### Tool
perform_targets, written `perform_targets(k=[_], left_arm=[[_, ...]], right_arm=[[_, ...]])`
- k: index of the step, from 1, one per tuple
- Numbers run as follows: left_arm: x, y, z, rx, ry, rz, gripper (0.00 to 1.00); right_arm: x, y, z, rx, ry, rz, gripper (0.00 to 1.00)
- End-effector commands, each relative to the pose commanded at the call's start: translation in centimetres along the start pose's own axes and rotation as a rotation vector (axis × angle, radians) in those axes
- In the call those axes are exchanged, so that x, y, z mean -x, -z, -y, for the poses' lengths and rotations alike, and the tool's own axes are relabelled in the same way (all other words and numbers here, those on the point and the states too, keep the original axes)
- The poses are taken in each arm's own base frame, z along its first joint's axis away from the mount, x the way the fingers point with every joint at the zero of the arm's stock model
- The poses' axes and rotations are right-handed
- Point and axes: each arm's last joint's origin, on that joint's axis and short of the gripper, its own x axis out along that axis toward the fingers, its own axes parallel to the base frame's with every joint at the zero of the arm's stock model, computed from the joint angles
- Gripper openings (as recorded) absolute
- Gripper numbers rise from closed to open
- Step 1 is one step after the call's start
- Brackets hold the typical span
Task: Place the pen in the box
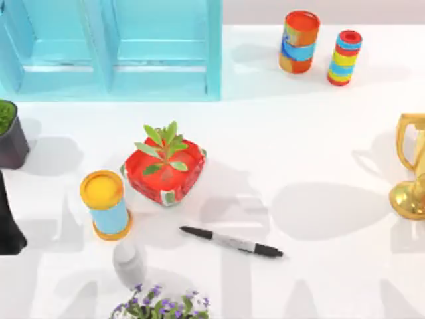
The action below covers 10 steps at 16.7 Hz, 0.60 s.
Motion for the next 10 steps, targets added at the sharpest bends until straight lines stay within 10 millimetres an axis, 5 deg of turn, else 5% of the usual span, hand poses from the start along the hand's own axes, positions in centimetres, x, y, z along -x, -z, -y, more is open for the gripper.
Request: perform_targets(k=[5, 10], left_arm=[[0.0, 0.0, 0.0, 0.000, 0.000, 0.000, 1.00], [0.0, 0.0, 0.0, 0.000, 0.000, 0.000, 1.00]], right_arm=[[-0.1, -0.7, -0.6, 0.020, -0.073, -0.055, 1.00], [-1.2, -4.2, -3.6, 0.136, -0.360, -0.304, 1.00]])
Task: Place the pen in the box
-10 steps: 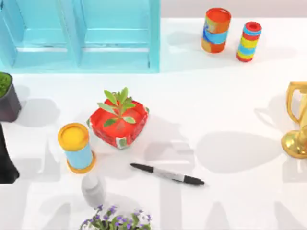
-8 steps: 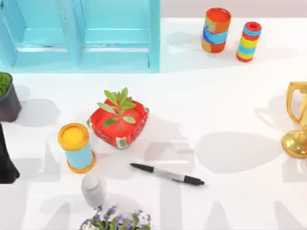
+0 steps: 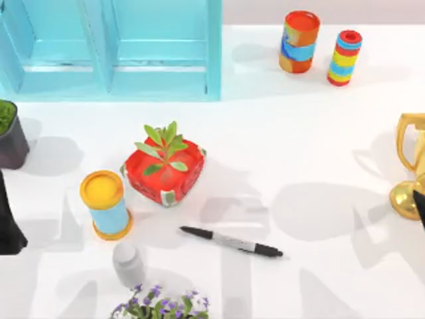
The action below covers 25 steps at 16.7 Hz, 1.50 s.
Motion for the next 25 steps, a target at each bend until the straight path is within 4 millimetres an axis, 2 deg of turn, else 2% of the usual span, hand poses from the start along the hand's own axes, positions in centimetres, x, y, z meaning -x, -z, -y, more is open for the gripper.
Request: perform_targets(k=[3, 7, 12, 16, 20, 25], left_arm=[[0.0, 0.0, 0.0, 0.000, 0.000, 0.000, 1.00], [0.0, 0.0, 0.0, 0.000, 0.000, 0.000, 1.00], [0.0, 0.0, 0.0, 0.000, 0.000, 0.000, 1.00], [0.0, 0.0, 0.0, 0.000, 0.000, 0.000, 1.00], [0.0, 0.0, 0.0, 0.000, 0.000, 0.000, 1.00], [0.0, 0.0, 0.0, 0.000, 0.000, 0.000, 1.00]], right_arm=[[-2.2, -3.3, -1.9, 0.113, -0.200, -0.227, 1.00], [-7.5, -6.7, -6.1, 0.295, -0.442, -0.563, 1.00], [-14.8, -7.9, -12.4, 0.500, -0.650, -0.901, 1.00], [-19.5, -7.7, -16.1, 0.601, -0.735, -1.075, 1.00], [-23.5, -7.4, -17.4, 0.640, -0.761, -1.172, 1.00], [-26.0, -8.0, -16.9, 0.641, -0.751, -1.196, 1.00]])
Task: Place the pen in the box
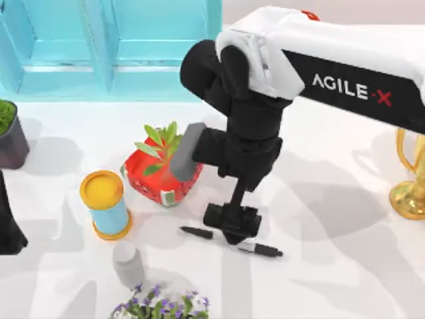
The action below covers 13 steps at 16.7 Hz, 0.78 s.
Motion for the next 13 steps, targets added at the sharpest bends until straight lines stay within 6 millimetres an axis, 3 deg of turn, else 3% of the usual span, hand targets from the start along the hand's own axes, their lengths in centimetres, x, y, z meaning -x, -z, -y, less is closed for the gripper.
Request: perform_targets(k=[7, 10, 13], left_arm=[[0.0, 0.0, 0.0, 0.000, 0.000, 0.000, 1.00], [0.0, 0.0, 0.0, 0.000, 0.000, 0.000, 1.00], [0.0, 0.0, 0.0, 0.000, 0.000, 0.000, 1.00]], right_arm=[[0.0, -0.1, 0.0, 0.002, 0.002, 0.001, 1.00], [-2.2, -0.2, 0.2, -0.004, -0.002, -0.005, 1.00], [-5.9, -0.4, 0.4, -0.001, 0.006, 0.008, 1.00]])
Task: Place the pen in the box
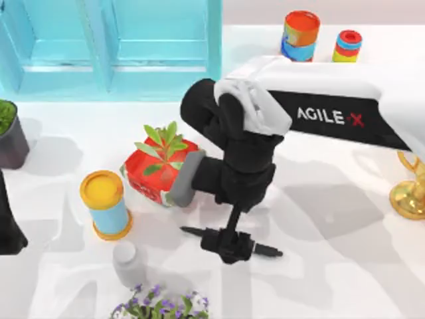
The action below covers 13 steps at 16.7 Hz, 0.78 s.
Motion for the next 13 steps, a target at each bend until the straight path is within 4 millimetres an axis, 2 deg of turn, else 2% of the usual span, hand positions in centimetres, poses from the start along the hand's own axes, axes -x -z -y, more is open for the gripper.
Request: perform_targets(k=[2, 4, 8, 13], left_arm=[[0.0, 0.0, 0.0, 0.000, 0.000, 0.000, 1.00], [0.0, 0.0, 0.0, 0.000, 0.000, 0.000, 1.00], [0.0, 0.0, 0.0, 0.000, 0.000, 0.000, 1.00], [0.0, 0.0, 0.0, 0.000, 0.000, 0.000, 1.00]], right_arm=[[-2.4, 0.1, -0.1, 0.001, 0.000, 0.001, 1.00], [-3.8, 0.4, -0.2, -0.001, -0.004, -0.007, 1.00], [-4.0, 0.4, -0.2, -0.001, -0.005, -0.009, 1.00], [-4.0, 0.4, -0.2, -0.001, -0.005, -0.009, 0.62]])
